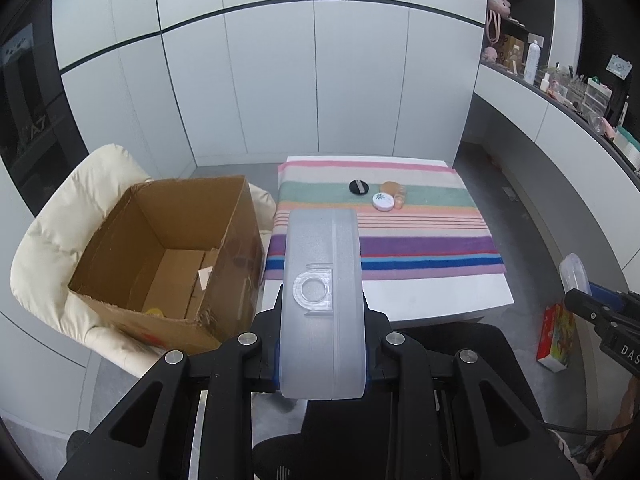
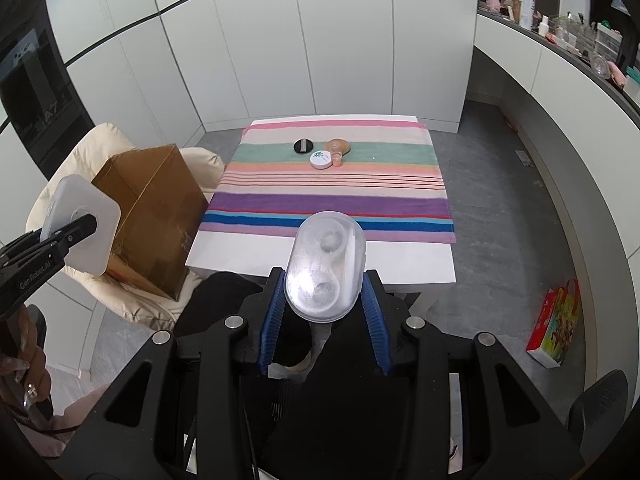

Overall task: Organize objects
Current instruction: 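Carry the frosted box and clear case over the cardboard box with both tools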

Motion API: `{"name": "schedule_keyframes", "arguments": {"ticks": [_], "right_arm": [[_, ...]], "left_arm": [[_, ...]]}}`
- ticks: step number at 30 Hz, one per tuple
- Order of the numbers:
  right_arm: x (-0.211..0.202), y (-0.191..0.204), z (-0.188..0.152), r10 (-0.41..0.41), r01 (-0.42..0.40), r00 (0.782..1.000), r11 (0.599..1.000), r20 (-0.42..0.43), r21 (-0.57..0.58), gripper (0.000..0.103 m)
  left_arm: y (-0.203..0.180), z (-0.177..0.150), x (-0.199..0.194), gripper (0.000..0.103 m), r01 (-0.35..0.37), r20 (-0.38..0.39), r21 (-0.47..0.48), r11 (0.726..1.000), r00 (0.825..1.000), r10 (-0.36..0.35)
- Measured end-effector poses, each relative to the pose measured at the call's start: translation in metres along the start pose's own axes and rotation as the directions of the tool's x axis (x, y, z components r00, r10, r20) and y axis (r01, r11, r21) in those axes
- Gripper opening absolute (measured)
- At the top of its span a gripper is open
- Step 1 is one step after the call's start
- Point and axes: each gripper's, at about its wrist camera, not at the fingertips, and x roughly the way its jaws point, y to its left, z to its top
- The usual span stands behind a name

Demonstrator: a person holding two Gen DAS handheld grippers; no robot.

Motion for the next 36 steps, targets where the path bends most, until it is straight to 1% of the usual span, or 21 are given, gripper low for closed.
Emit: {"name": "schedule_keyframes", "arguments": {"ticks": [3, 8, 13, 20, 24, 30, 33, 36], "right_arm": [[0.004, 0.006, 0.000, 0.008, -0.008, 1.000, 1.000, -0.012, -0.015, 0.040], [0.014, 0.024, 0.004, 0.038, -0.040, 0.999, 0.997, -0.026, -0.064, 0.040], [0.024, 0.055, 0.005, 0.093, -0.098, 0.995, 0.986, -0.039, -0.137, 0.040], [0.036, 0.100, 0.007, 0.159, -0.168, 0.985, 0.960, -0.060, -0.223, 0.040], [0.044, 0.127, 0.006, 0.194, -0.209, 0.978, 0.939, -0.081, -0.272, 0.040], [0.052, 0.177, 0.002, 0.252, -0.279, 0.960, 0.895, -0.122, -0.348, 0.040], [0.053, 0.202, -0.002, 0.280, -0.311, 0.950, 0.866, -0.136, -0.391, 0.040], [0.056, 0.217, -0.002, 0.295, -0.327, 0.945, 0.852, -0.143, -0.409, 0.040]], "left_arm": [[0.003, -0.002, -0.001, 0.027, -0.005, -0.002, -0.008, 1.000, 1.000, 0.005], [0.021, -0.011, -0.001, 0.027, -0.041, -0.014, -0.039, 0.998, 0.999, 0.040], [0.046, -0.023, -0.001, 0.027, -0.096, -0.039, -0.086, 0.992, 0.995, 0.093], [0.089, -0.043, -0.008, 0.027, -0.167, -0.070, -0.165, 0.972, 0.985, 0.157], [0.114, -0.055, -0.014, 0.027, -0.205, -0.092, -0.216, 0.955, 0.978, 0.189], [0.142, -0.073, -0.022, 0.027, -0.244, -0.122, -0.278, 0.929, 0.968, 0.217], [0.151, -0.077, -0.024, 0.027, -0.255, -0.129, -0.298, 0.920, 0.965, 0.226], [0.155, -0.076, -0.024, 0.027, -0.258, -0.133, -0.311, 0.915, 0.965, 0.227]]}}
